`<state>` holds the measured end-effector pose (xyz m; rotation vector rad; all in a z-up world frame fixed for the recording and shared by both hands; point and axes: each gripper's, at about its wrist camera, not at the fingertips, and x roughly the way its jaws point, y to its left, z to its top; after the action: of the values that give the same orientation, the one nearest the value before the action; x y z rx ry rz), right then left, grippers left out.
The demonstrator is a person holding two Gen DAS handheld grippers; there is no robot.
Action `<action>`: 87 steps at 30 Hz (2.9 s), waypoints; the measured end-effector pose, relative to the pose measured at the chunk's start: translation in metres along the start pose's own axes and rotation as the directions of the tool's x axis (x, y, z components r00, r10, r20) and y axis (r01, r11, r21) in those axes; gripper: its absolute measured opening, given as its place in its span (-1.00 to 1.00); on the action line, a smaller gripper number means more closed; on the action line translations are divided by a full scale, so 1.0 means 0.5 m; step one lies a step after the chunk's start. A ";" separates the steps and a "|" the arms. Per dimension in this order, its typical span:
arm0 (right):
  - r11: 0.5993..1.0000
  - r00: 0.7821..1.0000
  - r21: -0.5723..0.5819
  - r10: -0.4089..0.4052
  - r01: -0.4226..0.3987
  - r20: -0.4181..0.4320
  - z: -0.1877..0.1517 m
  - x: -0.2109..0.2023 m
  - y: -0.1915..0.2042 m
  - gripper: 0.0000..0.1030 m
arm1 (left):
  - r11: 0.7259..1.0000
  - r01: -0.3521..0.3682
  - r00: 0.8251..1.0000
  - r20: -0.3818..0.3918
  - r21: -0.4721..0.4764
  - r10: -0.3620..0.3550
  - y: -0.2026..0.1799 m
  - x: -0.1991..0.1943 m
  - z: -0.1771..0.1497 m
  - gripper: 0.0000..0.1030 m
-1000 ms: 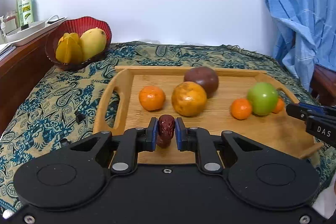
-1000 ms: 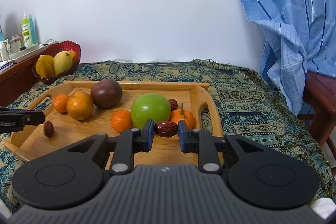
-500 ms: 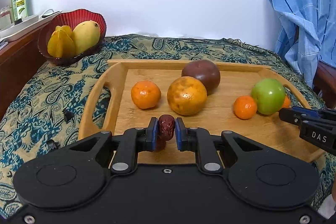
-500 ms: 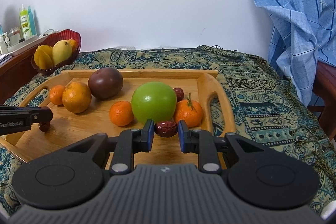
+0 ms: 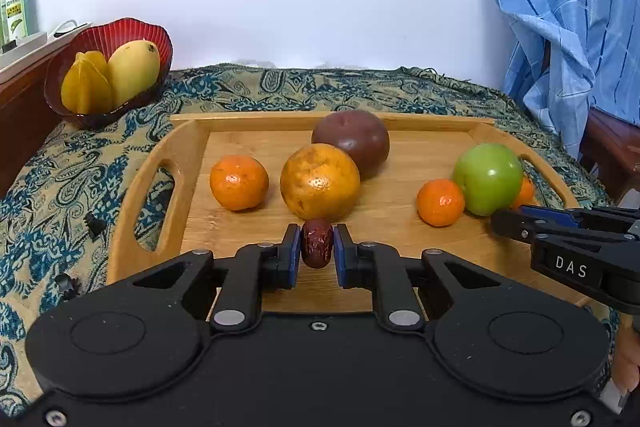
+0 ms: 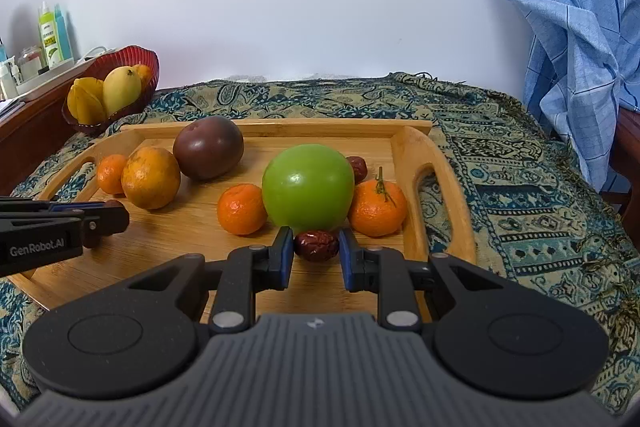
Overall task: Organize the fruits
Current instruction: 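Lower and open both grippers to release the two dates on the tray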
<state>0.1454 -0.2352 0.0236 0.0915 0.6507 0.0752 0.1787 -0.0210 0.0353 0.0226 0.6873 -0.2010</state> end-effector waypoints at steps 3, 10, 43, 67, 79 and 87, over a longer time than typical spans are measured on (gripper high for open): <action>1.000 1.000 0.003 0.001 -0.001 -0.008 0.000 0.007 0.001 -0.43 | 1.000 0.001 1.000 -0.005 -0.001 -0.001 -0.001 0.006 0.001 -0.68; 1.000 1.000 0.013 0.007 -0.007 -0.020 -0.001 0.017 0.003 -0.43 | 1.000 -0.006 1.000 -0.011 -0.001 0.006 0.000 0.018 0.005 -0.68; 0.999 1.000 0.031 0.024 -0.023 -0.021 0.004 0.024 0.010 -0.32 | 1.000 -0.026 0.998 -0.065 0.016 0.027 -0.017 0.044 0.004 -0.53; 0.999 0.999 0.045 0.020 -0.022 0.045 0.000 -0.036 -0.017 0.60 | 0.997 -0.068 0.997 -0.035 0.035 0.069 -0.026 -0.019 0.004 0.58; 0.997 0.998 0.066 0.028 -0.032 0.057 -0.013 -0.067 -0.023 0.69 | 0.997 -0.075 0.997 -0.019 0.031 0.076 -0.023 -0.063 -0.007 0.83; 0.998 0.997 0.041 0.039 -0.042 0.072 -0.024 -0.084 -0.007 0.70 | 0.998 -0.069 0.997 -0.021 0.013 0.069 -0.019 -0.086 -0.015 0.86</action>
<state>0.1049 -0.2419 0.0391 0.1482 0.5797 0.0969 0.1396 -0.0220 0.0570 0.0603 0.7058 -0.1388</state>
